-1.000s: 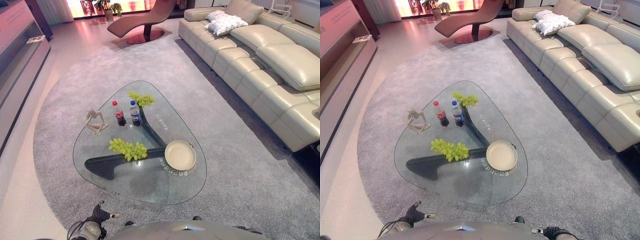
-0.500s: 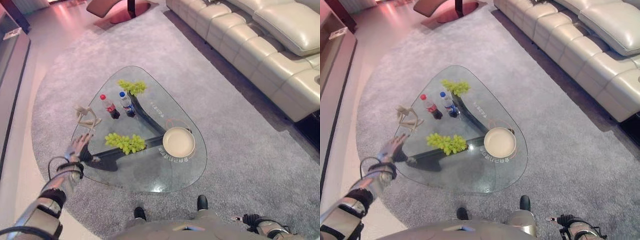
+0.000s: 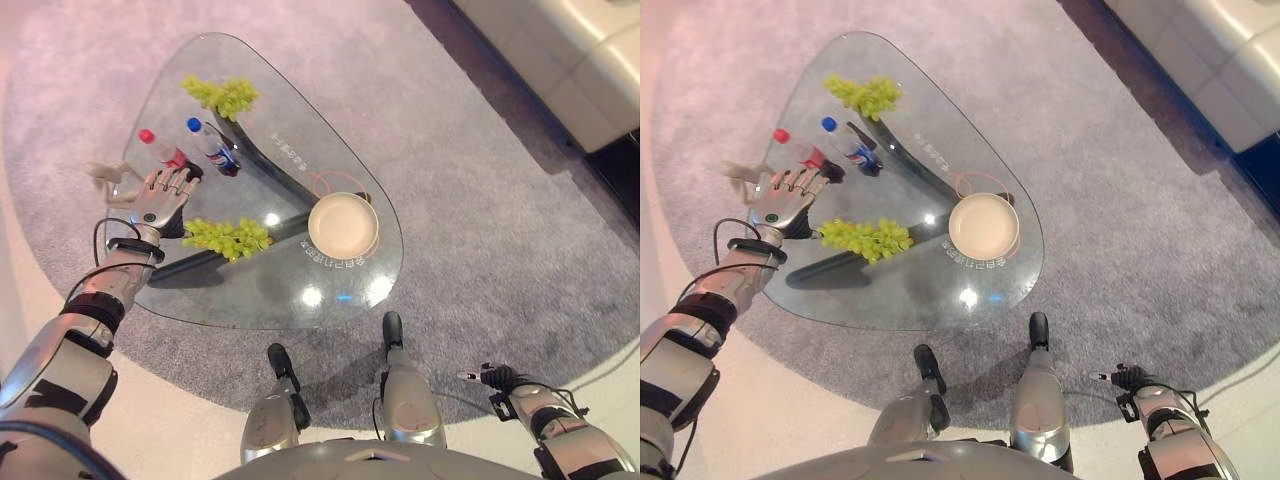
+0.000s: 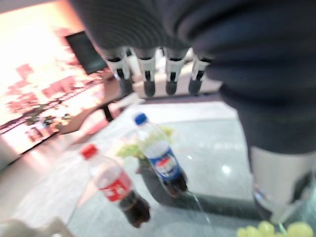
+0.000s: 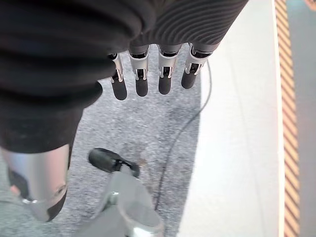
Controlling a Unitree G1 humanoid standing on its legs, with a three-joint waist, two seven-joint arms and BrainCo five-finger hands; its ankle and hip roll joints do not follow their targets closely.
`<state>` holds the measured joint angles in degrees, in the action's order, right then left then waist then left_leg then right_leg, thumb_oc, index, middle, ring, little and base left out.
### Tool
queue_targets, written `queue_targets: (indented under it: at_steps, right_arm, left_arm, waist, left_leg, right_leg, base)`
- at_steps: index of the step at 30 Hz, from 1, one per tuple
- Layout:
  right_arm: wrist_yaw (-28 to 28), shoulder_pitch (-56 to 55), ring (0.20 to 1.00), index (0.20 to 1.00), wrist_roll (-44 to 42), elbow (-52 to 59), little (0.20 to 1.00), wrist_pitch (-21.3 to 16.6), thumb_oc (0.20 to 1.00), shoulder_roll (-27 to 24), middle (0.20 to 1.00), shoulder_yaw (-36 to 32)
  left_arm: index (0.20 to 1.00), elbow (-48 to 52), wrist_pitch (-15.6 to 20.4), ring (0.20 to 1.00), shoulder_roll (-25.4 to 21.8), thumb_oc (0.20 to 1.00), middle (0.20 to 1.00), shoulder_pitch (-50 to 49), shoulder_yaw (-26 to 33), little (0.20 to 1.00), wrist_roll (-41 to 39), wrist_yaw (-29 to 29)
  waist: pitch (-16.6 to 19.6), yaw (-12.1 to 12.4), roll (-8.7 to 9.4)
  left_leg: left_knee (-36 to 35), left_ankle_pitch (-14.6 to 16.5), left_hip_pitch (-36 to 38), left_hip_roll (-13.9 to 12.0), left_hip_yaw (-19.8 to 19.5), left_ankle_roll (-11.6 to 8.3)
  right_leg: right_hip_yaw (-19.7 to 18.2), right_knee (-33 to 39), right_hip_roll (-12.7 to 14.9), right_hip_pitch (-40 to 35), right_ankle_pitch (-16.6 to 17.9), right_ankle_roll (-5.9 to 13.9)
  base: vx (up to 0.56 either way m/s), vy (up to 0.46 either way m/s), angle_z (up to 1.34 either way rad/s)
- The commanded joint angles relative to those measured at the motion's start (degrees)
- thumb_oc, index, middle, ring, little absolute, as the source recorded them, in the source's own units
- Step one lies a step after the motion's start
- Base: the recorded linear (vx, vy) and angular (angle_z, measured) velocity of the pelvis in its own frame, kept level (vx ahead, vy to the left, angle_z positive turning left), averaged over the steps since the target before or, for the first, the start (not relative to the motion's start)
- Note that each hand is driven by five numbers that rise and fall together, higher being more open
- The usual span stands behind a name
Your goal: Pick up fruits into the plate
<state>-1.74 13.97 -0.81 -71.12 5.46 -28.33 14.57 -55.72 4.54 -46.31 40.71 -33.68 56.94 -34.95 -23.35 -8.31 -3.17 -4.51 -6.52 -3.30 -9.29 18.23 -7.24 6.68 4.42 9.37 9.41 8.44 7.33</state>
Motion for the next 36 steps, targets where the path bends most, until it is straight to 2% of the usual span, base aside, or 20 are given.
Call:
queue_targets:
  at_steps: [1,5,9,13,18,20,27,32,36]
  right_arm:
    - [1.3,0.3,1.0,1.0,-3.0,-0.6,1.0,-0.6,1.0,-0.8,1.0,2.5]
    - [1.5,1.3,1.0,1.0,-4.1,0.1,1.0,-0.4,1.0,-1.5,1.0,2.7]
    - [1.1,1.6,1.0,1.0,-4.1,1.0,1.0,-0.2,1.0,-1.9,1.0,3.6]
    - [1.4,0.9,1.0,1.0,-5.7,1.5,1.0,-1.1,1.0,-2.0,1.0,4.2]
    - [1.9,-0.2,1.0,1.0,-5.9,2.3,1.0,-2.4,1.0,-1.9,1.0,3.9]
    - [2.2,-0.2,1.0,1.0,-6.7,3.0,1.0,-2.9,1.0,-2.0,1.0,3.9]
    - [2.4,-0.3,1.0,1.0,-8.0,3.8,1.0,-4.1,1.0,-2.6,1.0,3.9]
    - [2.5,-0.8,1.0,1.0,-8.9,4.0,1.0,-4.9,1.0,-2.6,1.0,3.8]
    - [2.1,-1.4,1.0,1.0,-8.8,3.9,1.0,-5.4,1.0,-2.1,1.0,4.0]
  left_arm:
    - [1.0,-4.4,-2.8,1.0,-4.7,1.0,1.0,4.2,-1.7,1.0,2.4,-3.3]
    - [1.0,-7.4,-3.2,1.0,-5.0,1.0,1.0,8.4,-3.4,1.0,1.6,-2.9]
    - [1.0,-9.3,-1.8,1.0,-6.2,1.0,1.0,11.1,-5.0,1.0,1.9,-2.2]
    - [1.0,-9.9,-1.6,1.0,-7.2,1.0,1.0,13.3,-6.6,1.0,2.4,-1.1]
    - [1.0,-9.8,-2.6,1.0,-7.2,1.0,1.0,15.6,-8.9,1.0,2.5,1.5]
    - [1.0,-9.9,-4.5,1.0,-7.1,1.0,1.0,16.7,-9.9,1.0,3.2,1.0]
    - [1.0,-10.6,-7.4,1.0,-7.4,1.0,1.0,18.2,-10.2,1.0,2.8,-0.6]
    - [1.0,-11.2,-9.9,1.0,-7.6,1.0,1.0,19.2,-8.1,1.0,-2.0,-3.2]
    - [1.0,-12.0,-10.4,1.0,-7.4,1.0,1.0,20.2,-5.4,1.0,-8.2,-3.6]
  waist:
    - [-1.9,0.1,3.09]
    - [-4.4,-0.2,4.49]
    - [-6.2,-0.9,6.16]
    - [-6.4,-1.3,7.18]
    - [-6.4,-2.0,7.21]
    - [-6.4,-2.2,7.18]
    - [-6.4,-2.6,6.89]
    - [-6.4,-2.9,7.02]
    - [-6.4,-3.2,7.4]
  left_leg:
    - [9.3,5.3,-8.6,2.1,-0.9,2.19]
    - [12.4,5.8,-12.7,1.8,-1.2,2.25]
    - [14.3,5.7,-16.6,1.4,-1.4,2.19]
    - [15.1,5.7,-20.0,1.8,-1.1,2.47]
    - [16.4,6.1,-24.1,2.1,-1.3,2.69]
    - [17.5,6.3,-26.2,2.3,-1.5,2.7]
    - [20.8,7.1,-30.5,2.5,-2.2,2.59]
    - [22.4,7.6,-32.8,2.7,-2.2,2.71]
    - [23.5,8.0,-34.3,2.8,-2.6,2.9]
  right_leg:
    - [0.5,-8.3,-0.5,5.6,-5.1,-0.06]
    - [0.6,-11.2,-1.1,9.6,-5.4,-0.28]
    - [0.5,-13.0,-1.7,13.5,-5.0,-0.28]
    - [0.7,-14.0,-2.1,17.3,-4.6,-0.26]
    - [1.2,-14.9,-2.0,21.3,-4.3,-0.36]
    - [1.4,-15.4,-1.9,23.1,-4.0,-0.46]
    - [1.1,-17.1,-1.7,26.8,-4.1,-0.97]
    - [0.8,-17.9,-1.6,28.9,-4.0,-1.23]
    - [0.3,-18.7,-2.0,30.3,-4.1,-1.41]
  base:
    - [-0.12,-0.045,-0.02]
    - [-0.08,-0.026,-0.02]
    - [-0.07,-0.019,-0.01]
    - [-0.05,-0.009,0.04]
    - [-0.02,-0.002,0.04]
    - [-0.01,0.0,0.06]
    - [0.01,0.007,0.03]
    - [0.02,0.009,0.04]
    - [0.02,0.003,0.03]
